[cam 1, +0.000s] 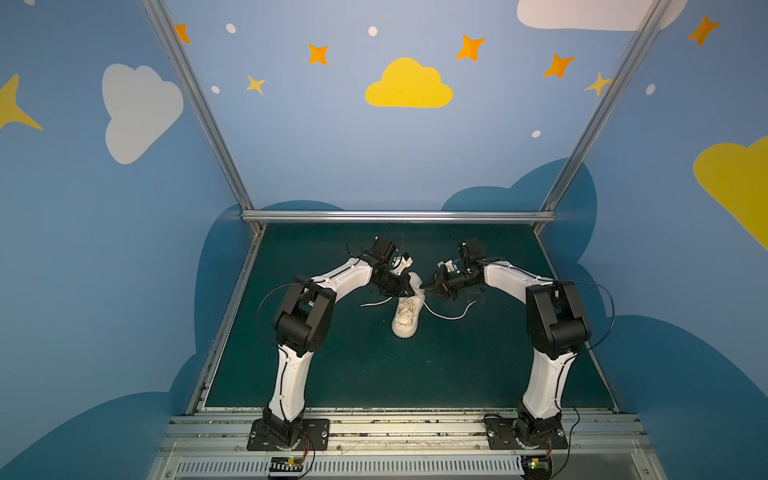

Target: Tie the shoes

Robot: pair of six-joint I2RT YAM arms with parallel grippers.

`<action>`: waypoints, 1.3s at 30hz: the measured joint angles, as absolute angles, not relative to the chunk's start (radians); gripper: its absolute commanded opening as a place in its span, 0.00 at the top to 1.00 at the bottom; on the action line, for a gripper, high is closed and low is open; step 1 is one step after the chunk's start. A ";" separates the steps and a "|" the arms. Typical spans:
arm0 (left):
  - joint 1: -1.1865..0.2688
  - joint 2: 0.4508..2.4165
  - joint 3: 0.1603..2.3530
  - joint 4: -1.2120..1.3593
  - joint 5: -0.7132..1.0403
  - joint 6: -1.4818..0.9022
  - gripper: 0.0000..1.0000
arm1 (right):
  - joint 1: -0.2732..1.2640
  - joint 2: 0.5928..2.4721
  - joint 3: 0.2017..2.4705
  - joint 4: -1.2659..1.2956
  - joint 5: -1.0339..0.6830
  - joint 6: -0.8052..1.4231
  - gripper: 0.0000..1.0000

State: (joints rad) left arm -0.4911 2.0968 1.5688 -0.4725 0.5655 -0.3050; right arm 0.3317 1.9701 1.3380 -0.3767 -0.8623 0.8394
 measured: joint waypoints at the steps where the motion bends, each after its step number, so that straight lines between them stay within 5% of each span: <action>1: -0.488 2.093 1.563 -0.471 0.566 -0.307 0.89 | 0.336 1.974 1.338 -0.370 -0.869 0.842 0.70; 9: -0.460 2.079 1.561 -0.478 0.565 -0.302 0.90 | 0.351 2.014 1.339 -0.340 -0.904 0.859 0.80; 13: -0.456 2.077 1.561 -0.479 0.565 -0.302 0.90 | 0.352 2.016 1.341 -0.337 -0.912 0.855 1.00; 39: -0.424 2.072 1.580 -0.500 0.577 -0.303 0.89 | 0.285 1.940 1.372 -0.431 -0.858 0.783 1.00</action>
State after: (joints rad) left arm -0.4240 2.0720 1.5803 -0.4995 0.5774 -0.3027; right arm 0.2852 1.9396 1.3720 -0.4309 -0.8577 0.7826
